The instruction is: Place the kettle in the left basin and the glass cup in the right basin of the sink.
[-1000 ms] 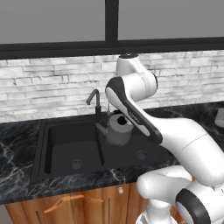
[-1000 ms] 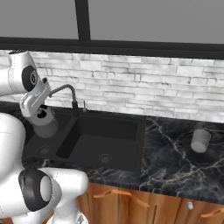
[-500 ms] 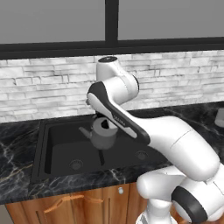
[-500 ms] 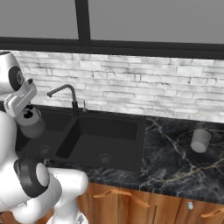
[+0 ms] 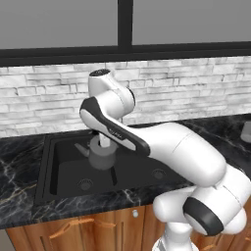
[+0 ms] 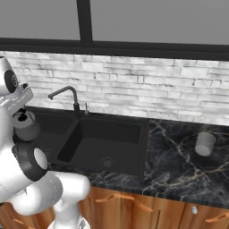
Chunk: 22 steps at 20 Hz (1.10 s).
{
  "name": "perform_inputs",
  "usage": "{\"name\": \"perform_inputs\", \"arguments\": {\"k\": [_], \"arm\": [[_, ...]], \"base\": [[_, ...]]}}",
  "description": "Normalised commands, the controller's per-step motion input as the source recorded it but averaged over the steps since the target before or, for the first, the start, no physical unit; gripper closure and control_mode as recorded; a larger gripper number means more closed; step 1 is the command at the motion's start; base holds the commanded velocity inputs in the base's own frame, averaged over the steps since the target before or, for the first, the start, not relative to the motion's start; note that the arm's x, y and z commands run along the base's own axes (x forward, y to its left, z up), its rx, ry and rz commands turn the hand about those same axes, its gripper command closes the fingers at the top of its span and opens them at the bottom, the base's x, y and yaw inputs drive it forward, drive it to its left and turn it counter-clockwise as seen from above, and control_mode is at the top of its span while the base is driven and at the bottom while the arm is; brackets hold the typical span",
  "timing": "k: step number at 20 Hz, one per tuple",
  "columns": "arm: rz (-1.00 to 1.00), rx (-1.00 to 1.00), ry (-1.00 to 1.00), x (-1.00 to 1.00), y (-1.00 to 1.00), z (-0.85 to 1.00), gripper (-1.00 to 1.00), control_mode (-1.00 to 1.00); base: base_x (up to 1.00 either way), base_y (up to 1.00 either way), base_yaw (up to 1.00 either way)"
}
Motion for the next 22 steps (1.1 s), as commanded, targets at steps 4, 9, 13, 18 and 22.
{"name": "perform_inputs", "arguments": {"k": [4, 9, 13, 18, 22], "arm": [[-0.21, 0.0, 0.0, 0.27, 0.43, -0.24, 1.0, -1.0], [-0.19, 0.0, 0.02, 0.28, 0.29, -0.25, 1.0, -1.0], [-0.15, 0.0, 0.06, 0.23, 0.13, -0.3, 1.0, -1.0], [-0.14, 0.0, 0.11, 0.21, 0.07, -0.29, 1.0, -1.0], [-0.08, 0.0, 0.04, 0.2, 0.04, -0.27, 1.0, -1.0]], "base": [[0.0, 0.0, 0.0], [0.0, 0.0, 0.0], [0.0, 0.0, 0.0], [0.0, 0.0, 0.0], [0.0, 0.0, 0.0]]}}
